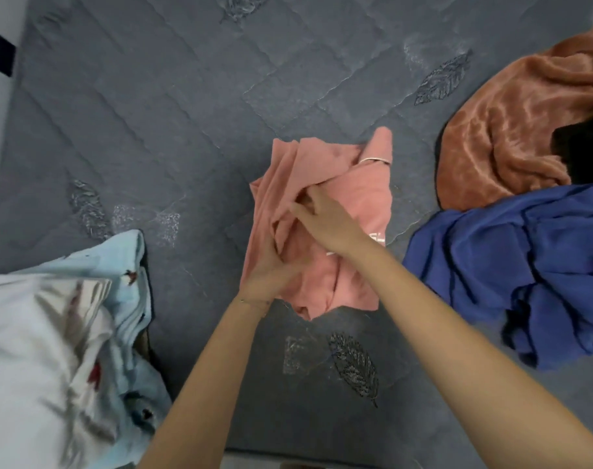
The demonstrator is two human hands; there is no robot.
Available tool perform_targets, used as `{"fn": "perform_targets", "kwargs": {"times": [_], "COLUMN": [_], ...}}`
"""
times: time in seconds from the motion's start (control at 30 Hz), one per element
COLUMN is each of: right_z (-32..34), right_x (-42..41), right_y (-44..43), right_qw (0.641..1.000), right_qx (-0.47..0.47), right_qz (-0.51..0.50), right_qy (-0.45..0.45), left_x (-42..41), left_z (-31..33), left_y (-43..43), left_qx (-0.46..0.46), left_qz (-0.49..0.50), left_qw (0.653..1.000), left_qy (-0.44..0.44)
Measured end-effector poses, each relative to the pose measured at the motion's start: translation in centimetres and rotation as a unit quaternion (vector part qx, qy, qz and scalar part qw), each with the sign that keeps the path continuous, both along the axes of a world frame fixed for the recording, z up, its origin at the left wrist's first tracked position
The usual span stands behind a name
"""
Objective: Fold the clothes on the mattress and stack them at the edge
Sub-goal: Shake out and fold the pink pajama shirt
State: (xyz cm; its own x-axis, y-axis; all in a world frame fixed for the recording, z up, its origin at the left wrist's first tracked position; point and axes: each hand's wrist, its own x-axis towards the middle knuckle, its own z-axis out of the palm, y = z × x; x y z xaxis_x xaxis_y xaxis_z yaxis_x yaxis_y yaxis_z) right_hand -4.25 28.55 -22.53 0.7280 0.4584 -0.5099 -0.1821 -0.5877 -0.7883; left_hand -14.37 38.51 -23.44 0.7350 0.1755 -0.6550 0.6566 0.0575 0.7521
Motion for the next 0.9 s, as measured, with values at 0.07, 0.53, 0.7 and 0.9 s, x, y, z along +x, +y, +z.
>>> {"fn": "perform_targets", "kwargs": {"times": [0.07,0.53,0.7,0.9], "right_z": [-0.4,-5.2,-7.4,-5.7], "right_x": [-0.5,-1.4,-0.9,0.4], "right_y": [0.3,-4.8,-5.4,-6.4], "right_qw": [0.998,0.924,0.913,0.941], "right_qx": [0.021,-0.195,-0.266,-0.137], "right_qz": [0.054,0.081,0.173,0.044], "right_qy": [0.039,-0.318,-0.256,-0.307], "left_x": [-0.1,-1.5,-2.2,-5.1], "left_z": [-1.0,-4.3,-5.2,-6.5], "left_y": [0.3,1.8,0.1,2.7], "left_qx": [0.048,0.313,0.528,0.454], "left_qz": [0.042,0.133,-0.203,-0.179], "left_qw": [0.997,0.937,0.804,0.872], "left_qy": [-0.043,-0.074,-0.182,-0.040]}}
